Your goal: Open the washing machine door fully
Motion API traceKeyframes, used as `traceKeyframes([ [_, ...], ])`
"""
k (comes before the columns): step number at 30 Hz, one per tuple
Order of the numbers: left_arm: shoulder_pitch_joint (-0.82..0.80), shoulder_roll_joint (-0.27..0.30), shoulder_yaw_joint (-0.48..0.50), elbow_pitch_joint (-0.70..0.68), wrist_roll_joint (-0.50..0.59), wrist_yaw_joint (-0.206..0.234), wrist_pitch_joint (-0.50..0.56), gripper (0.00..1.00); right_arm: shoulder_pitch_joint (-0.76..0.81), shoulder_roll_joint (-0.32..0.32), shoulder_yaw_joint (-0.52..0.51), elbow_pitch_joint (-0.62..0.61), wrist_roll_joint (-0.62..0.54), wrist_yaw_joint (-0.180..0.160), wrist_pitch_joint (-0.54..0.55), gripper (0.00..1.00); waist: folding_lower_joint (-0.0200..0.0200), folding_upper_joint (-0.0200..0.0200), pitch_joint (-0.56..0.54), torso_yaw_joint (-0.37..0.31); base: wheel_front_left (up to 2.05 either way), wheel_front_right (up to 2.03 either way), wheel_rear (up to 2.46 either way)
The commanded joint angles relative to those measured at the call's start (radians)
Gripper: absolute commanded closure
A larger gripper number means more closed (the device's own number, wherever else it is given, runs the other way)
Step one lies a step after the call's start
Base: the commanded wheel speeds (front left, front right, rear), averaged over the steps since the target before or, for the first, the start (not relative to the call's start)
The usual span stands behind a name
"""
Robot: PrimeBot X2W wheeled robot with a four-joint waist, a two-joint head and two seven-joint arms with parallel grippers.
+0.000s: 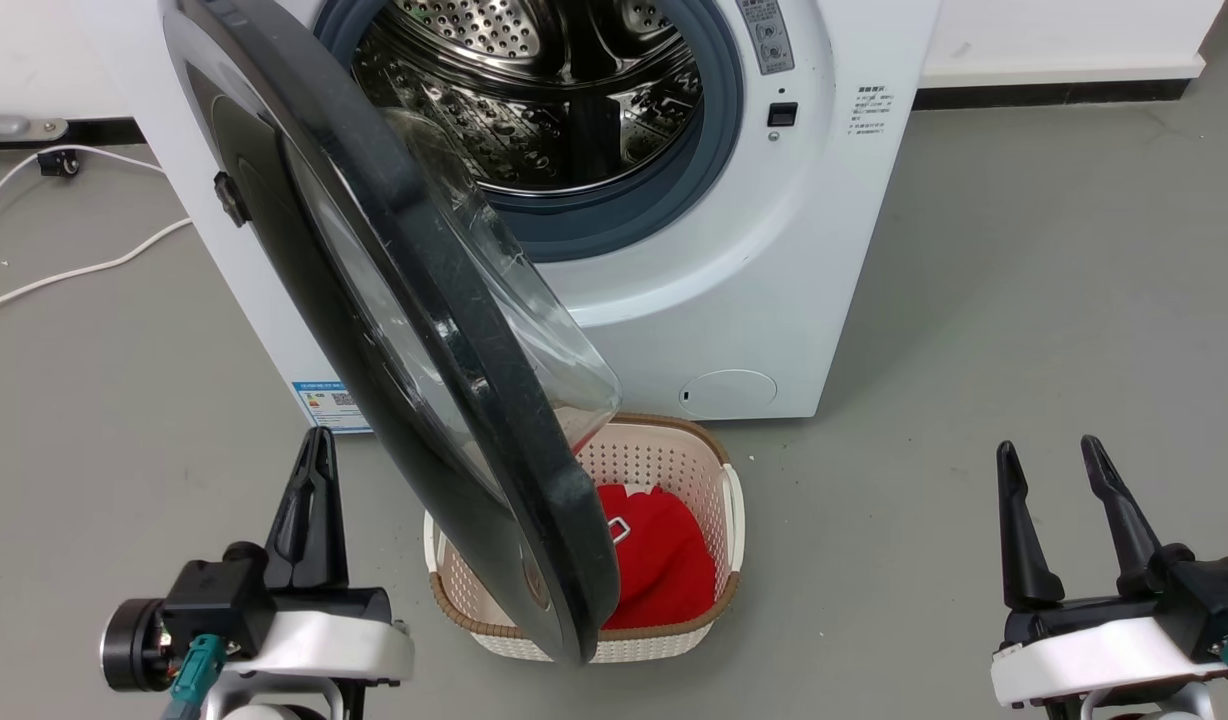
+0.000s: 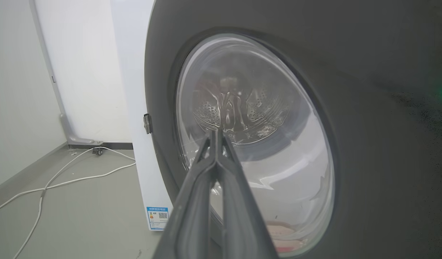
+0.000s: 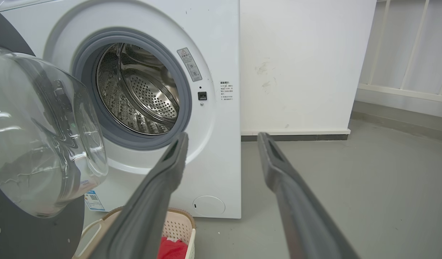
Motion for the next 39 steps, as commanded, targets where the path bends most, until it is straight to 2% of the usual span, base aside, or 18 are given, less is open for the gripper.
traceKeyframes([
  [1, -0.013, 0.0, 0.002, -0.016, -0.002, 0.001, -0.003, 1.0, -0.021, 0.004, 0.001, 0.003, 0.007, 0.0, -0.004, 0.0, 0.0, 0.0, -0.001, 0.001, 0.0, 0.0, 0.0],
  [8, -0.035, -0.001, 0.006, -0.135, 0.005, 0.021, -0.002, 1.0, -0.016, 0.004, 0.0, 0.013, 0.018, 0.0, -0.004, 0.0, 0.0, 0.0, -0.006, 0.006, 0.0, 0.0, 0.0],
  [15, -0.085, 0.0, -0.016, -0.356, 0.021, 0.047, -0.002, 1.0, -0.017, 0.004, 0.0, 0.019, 0.025, 0.0, 0.004, 0.0, 0.0, 0.0, -0.011, 0.008, 0.0, 0.0, 0.0],
  [21, -0.11, -0.001, -0.086, -0.505, 0.035, 0.018, -0.002, 1.0, -0.007, 0.004, 0.0, 0.024, 0.028, 0.0, 0.008, 0.0, 0.0, 0.0, -0.021, 0.003, 0.0, 0.0, 0.0],
  [22, -0.11, -0.001, -0.086, -0.505, 0.035, 0.018, -0.002, 1.0, -0.007, 0.004, 0.0, 0.024, 0.028, 0.0, 0.008, 0.0, 0.0, 0.0, -0.021, 0.003, 0.0, 0.0, 0.0],
  [26, -0.094, -0.001, -0.199, -0.529, 0.015, -0.012, -0.002, 1.0, -0.001, 0.004, -0.002, 0.028, 0.035, 0.0, 0.011, 0.0, 0.0, 0.0, -0.026, 0.002, 0.0, 0.0, 0.0],
  [32, -0.054, 0.0, -0.388, -0.445, -0.017, -0.054, 0.0, 1.0, 0.009, 0.004, -0.001, 0.033, 0.044, 0.0, 0.014, 0.0, 0.0, 0.0, -0.034, 0.002, 0.0, 0.0, 0.0],
  [39, 0.026, 0.013, -0.53, -0.321, -0.069, -0.072, 0.1, 1.0, 0.015, 0.004, -0.002, 0.039, 0.051, 0.0, 0.014, 0.0, 0.0, 0.0, -0.038, 0.006, 0.0, 0.0, 0.0],
])
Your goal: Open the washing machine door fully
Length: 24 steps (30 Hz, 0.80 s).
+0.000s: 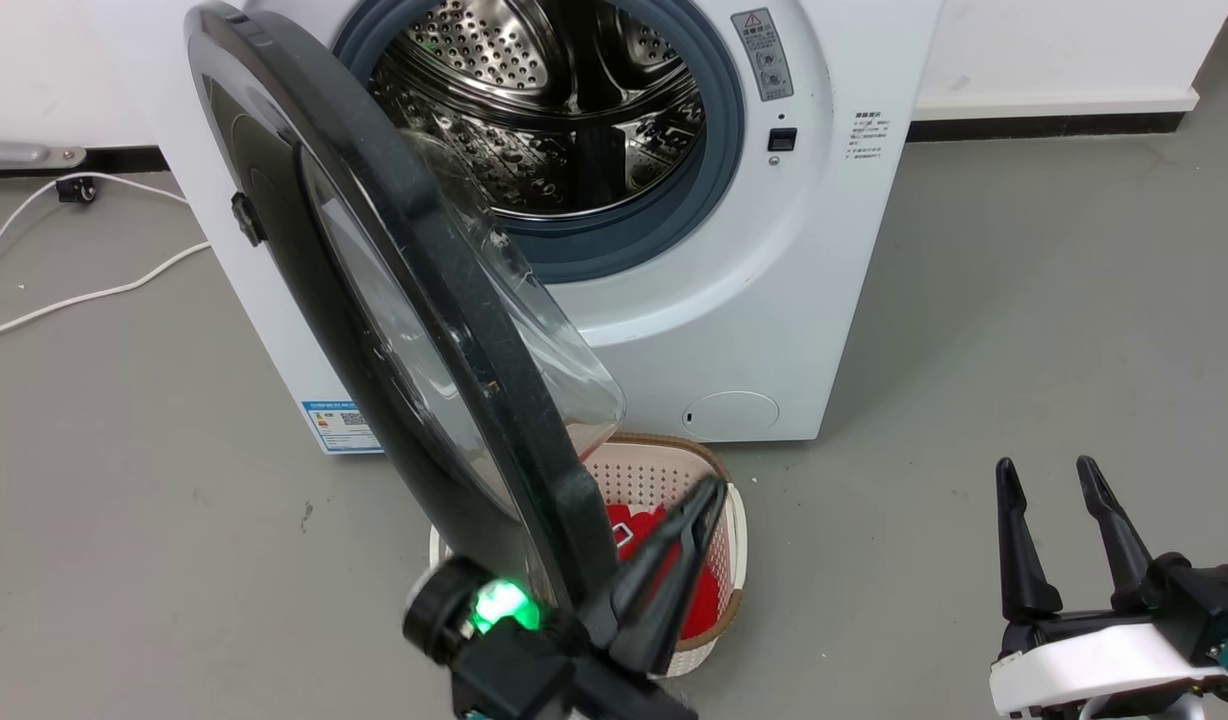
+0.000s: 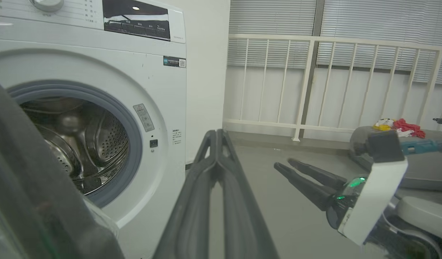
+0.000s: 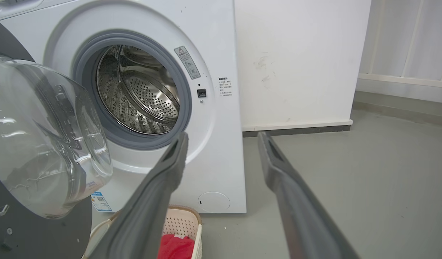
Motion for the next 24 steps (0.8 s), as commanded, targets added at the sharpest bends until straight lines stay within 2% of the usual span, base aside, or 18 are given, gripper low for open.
traceKeyframes([
  [1, 0.02, 0.007, -0.004, 0.015, -0.004, -0.001, 0.012, 1.0, 0.009, 0.003, 0.001, 0.002, 0.004, -0.001, 0.0, 0.0, 0.0, 0.0, 0.0, 0.001, 0.0, 0.0, 0.0],
  [8, 0.095, 0.012, -0.016, 0.143, -0.04, 0.026, 0.093, 1.0, 0.009, 0.003, 0.01, 0.009, 0.017, 0.0, 0.001, 0.0, 0.0, 0.0, 0.003, 0.005, 0.0, 0.0, 0.0],
  [24, -0.039, -0.007, -0.025, 0.393, -0.061, 0.098, -0.031, 1.0, -0.026, 0.003, 0.025, 0.032, 0.043, -0.001, 0.01, 0.0, 0.0, 0.0, 0.04, -0.007, 0.0, 0.0, 0.0],
])
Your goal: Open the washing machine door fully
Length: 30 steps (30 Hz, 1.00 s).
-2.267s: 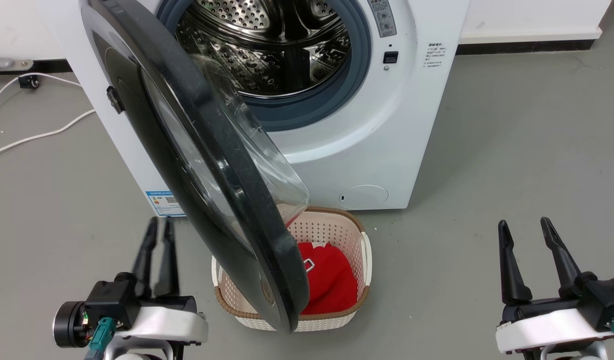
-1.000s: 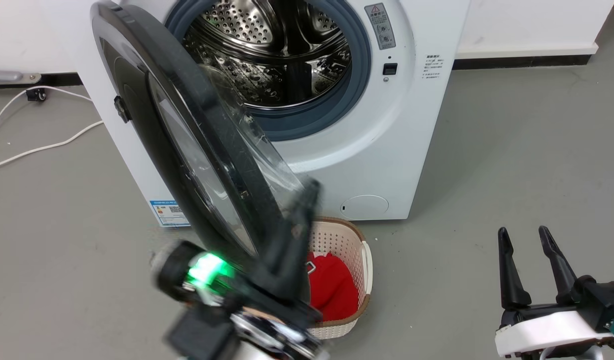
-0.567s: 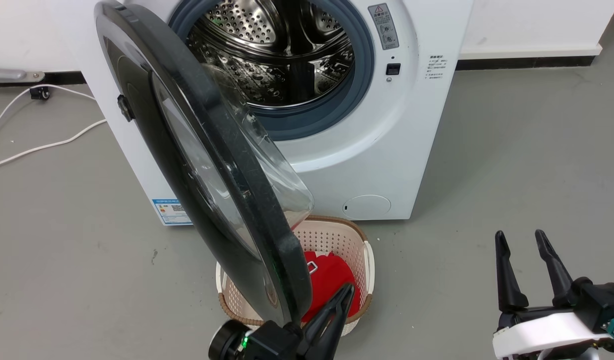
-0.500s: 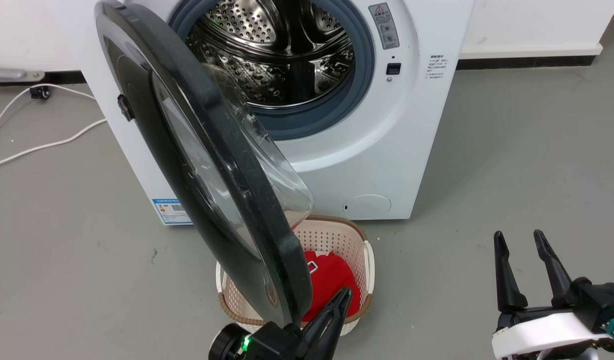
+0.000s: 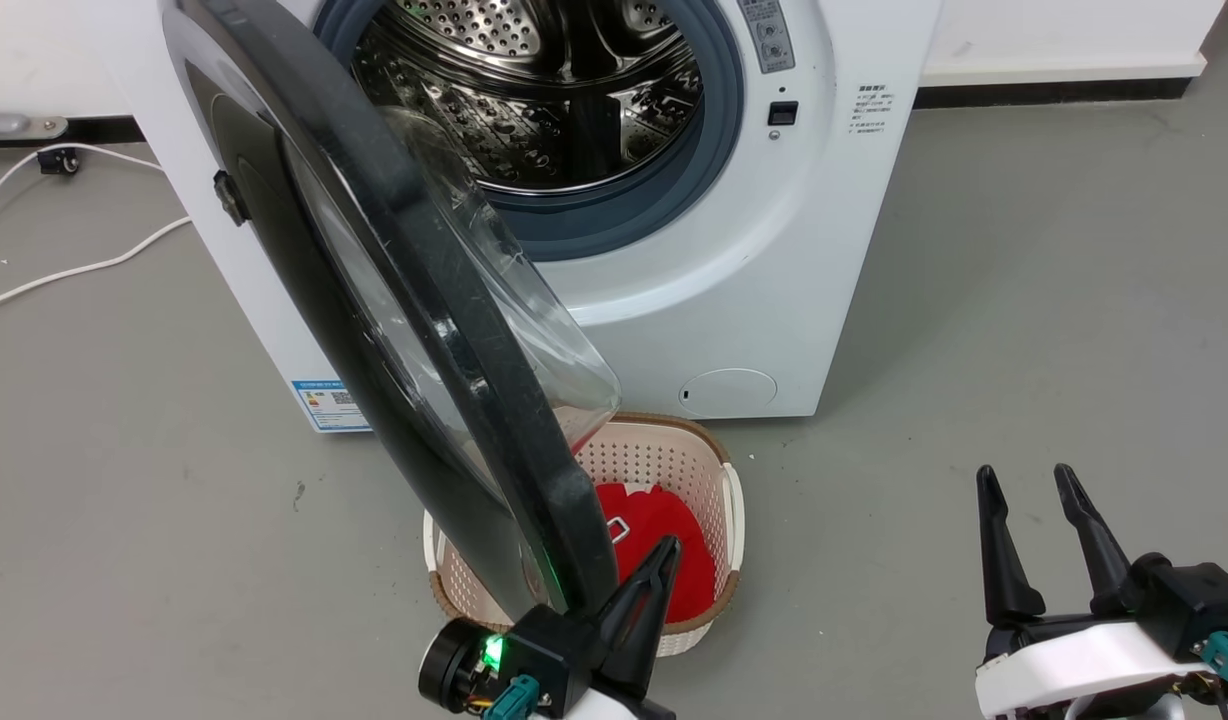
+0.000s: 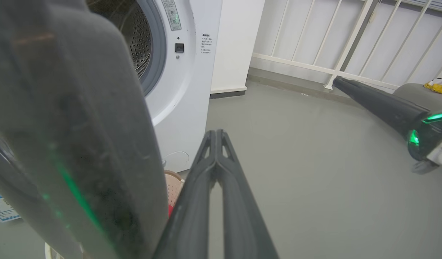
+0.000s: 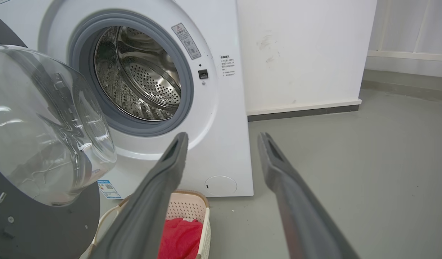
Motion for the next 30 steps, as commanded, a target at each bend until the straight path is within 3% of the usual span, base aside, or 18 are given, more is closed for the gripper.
traceKeyframes([
  [1, -0.017, -0.001, 0.0, 0.011, -0.003, 0.012, -0.012, 1.0, -0.021, 0.003, 0.0, 0.002, 0.005, 0.0, -0.002, 0.0, 0.0, 0.0, 0.001, 0.0, 0.0, 0.0, 0.0],
  [12, 0.0, -0.002, 0.009, 0.043, -0.036, 0.098, -0.048, 1.0, -0.015, 0.003, 0.01, 0.02, 0.019, 0.0, -0.004, 0.0, 0.0, 0.0, -0.008, 0.001, 0.0, 0.0, 0.0],
  [30, 0.162, 0.068, 0.074, -0.112, -0.029, 0.227, -0.049, 1.0, 0.02, 0.003, 0.007, 0.023, 0.032, 0.0, 0.006, 0.0, 0.0, 0.0, -0.035, 0.1, 0.0, 0.0, 0.0],
])
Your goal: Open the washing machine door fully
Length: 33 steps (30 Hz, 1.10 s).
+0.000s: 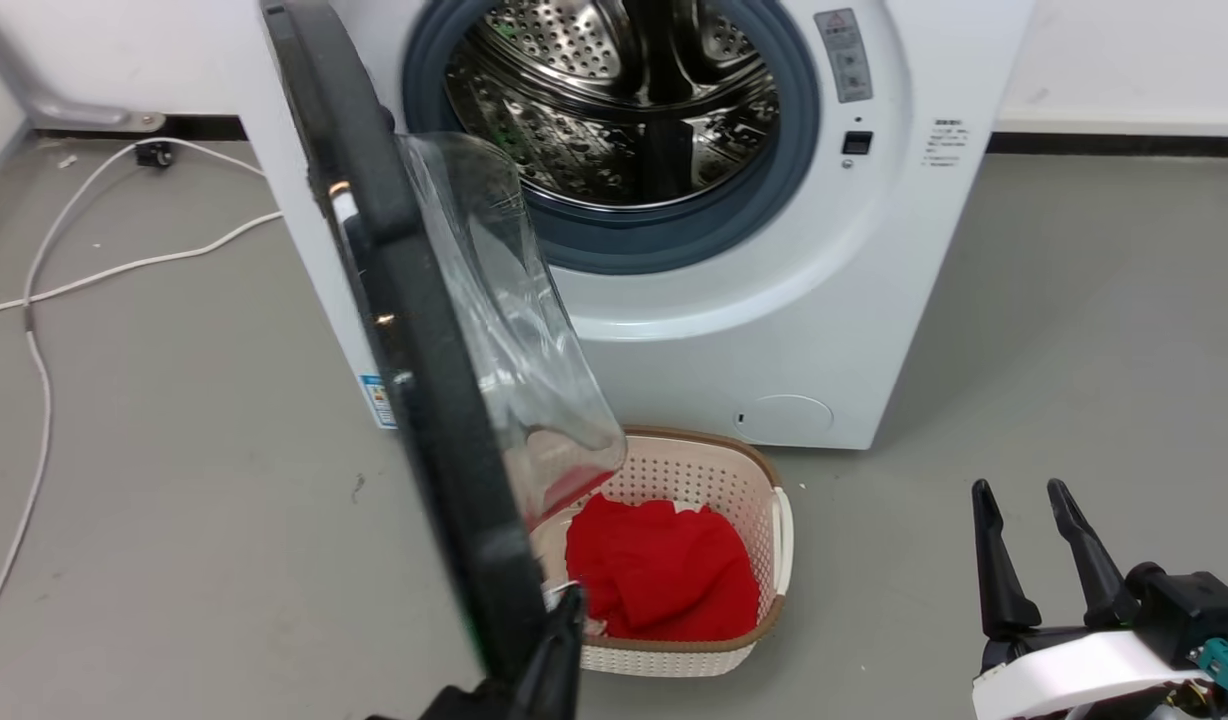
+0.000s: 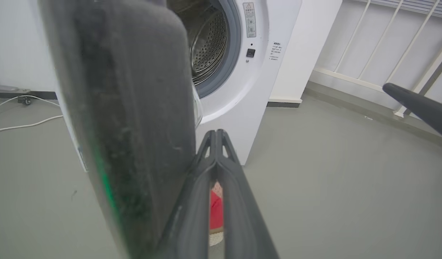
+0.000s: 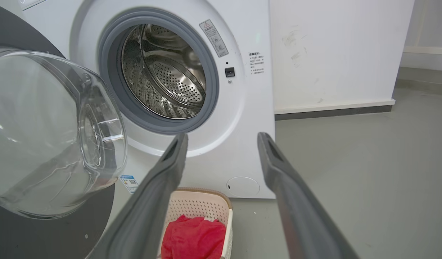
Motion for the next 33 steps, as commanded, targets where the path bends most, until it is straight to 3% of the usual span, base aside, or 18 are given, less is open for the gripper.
traceKeyframes([
  [1, 0.015, 0.021, 0.034, -0.018, -0.003, 0.026, -0.005, 1.0, 0.016, 0.003, -0.004, -0.001, 0.001, 0.0, 0.002, 0.0, 0.0, -0.0001, -0.004, 0.017, 0.0, 0.0, 0.0],
  [11, 0.082, 0.062, 0.132, -0.093, -0.027, 0.094, -0.017, 1.0, 0.025, 0.003, -0.011, -0.016, -0.001, 0.0, 0.008, 0.0, 0.0, -0.0001, 0.004, 0.111, 0.0, 0.0, 0.0],
  [20, 0.072, 0.133, 0.327, -0.088, -0.093, 0.123, -0.03, 1.0, 0.017, 0.003, -0.007, -0.033, -0.011, 0.0, 0.019, 0.0, 0.0, -0.0001, 0.015, 0.135, 0.0, 0.0, 0.0],
  [25, 0.035, 0.169, 0.443, -0.042, -0.138, 0.108, -0.034, 1.0, 0.003, 0.003, -0.008, -0.043, -0.013, 0.0, 0.026, 0.0, 0.0, -0.0001, 0.03, 0.129, 0.0, 0.0, 0.0],
  [33, -0.058, 0.208, 0.648, 0.081, -0.166, 0.047, -0.034, 1.0, -0.013, 0.003, -0.008, -0.052, -0.021, 0.0, 0.036, 0.0, 0.0, -0.0001, 0.063, 0.097, 0.0, 0.0, 0.0],
])
